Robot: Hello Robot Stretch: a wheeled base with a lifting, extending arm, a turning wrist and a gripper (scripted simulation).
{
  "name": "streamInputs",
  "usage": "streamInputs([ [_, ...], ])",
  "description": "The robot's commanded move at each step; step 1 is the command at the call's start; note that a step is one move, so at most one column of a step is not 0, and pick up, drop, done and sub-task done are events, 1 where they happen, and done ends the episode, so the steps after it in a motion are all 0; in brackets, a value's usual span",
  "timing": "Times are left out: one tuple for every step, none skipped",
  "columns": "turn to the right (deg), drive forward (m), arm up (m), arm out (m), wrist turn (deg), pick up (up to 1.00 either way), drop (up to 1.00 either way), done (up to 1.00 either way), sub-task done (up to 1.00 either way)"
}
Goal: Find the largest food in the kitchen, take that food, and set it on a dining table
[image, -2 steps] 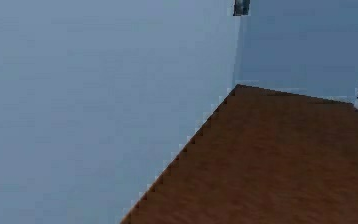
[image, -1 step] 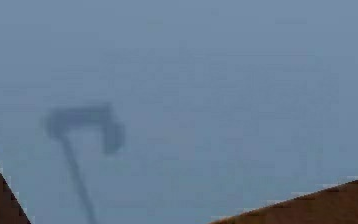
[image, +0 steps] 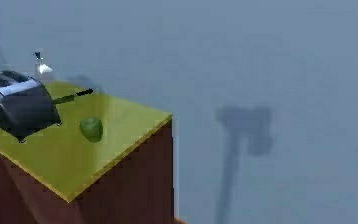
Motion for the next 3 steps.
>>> streamInputs([
  [-45.0, 0.0, 0.0, 0.0, 0.0, 0.0, 0.0, 0.0, 0.0],
  [-45.0, 0.0, 0.0, 0.0, 0.0, 0.0, 0.0, 0.0, 0.0],
  [0.0, 0.35, 0.0, 0.0, 0.0, 0.0, 0.0, 0.0, 0.0],
])
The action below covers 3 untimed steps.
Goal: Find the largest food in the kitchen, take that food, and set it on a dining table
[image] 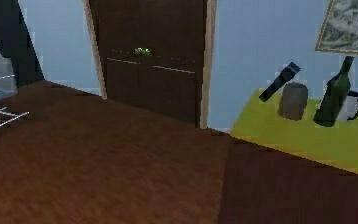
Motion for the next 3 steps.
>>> streamInputs([
  [-45.0, 0.0, 0.0, 0.0, 0.0, 0.0, 0.0, 0.0, 0.0],
  [-12.0, 0.0, 0.0, 0.0, 0.0, 0.0, 0.0, 0.0, 0.0],
  [45.0, 0.0, 0.0, 0.0, 0.0, 0.0, 0.0, 0.0, 0.0],
])
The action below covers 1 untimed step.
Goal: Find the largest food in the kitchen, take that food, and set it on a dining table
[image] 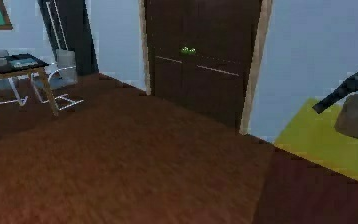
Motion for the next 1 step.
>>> streamInputs([
  [12.0, 0.0, 0.0, 0.0, 0.0, 0.0, 0.0, 0.0, 0.0],
])
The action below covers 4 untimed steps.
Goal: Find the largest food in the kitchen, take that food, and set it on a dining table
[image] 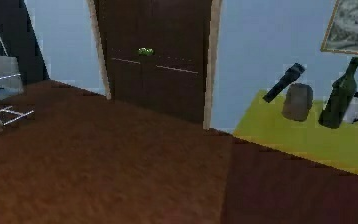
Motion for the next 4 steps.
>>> streamInputs([
  [0.0, 0.8, 0.0, 0.0, 0.0, 0.0, 0.0, 0.0, 0.0],
  [27.0, 0.0, 0.0, 0.0, 0.0, 0.0, 0.0, 0.0, 0.0],
  [3.0, 0.0, 0.0, 0.0, 0.0, 0.0, 0.0, 0.0, 0.0],
  [-45.0, 0.0, 0.0, 0.0, 0.0, 0.0, 0.0, 0.0, 0.0],
])
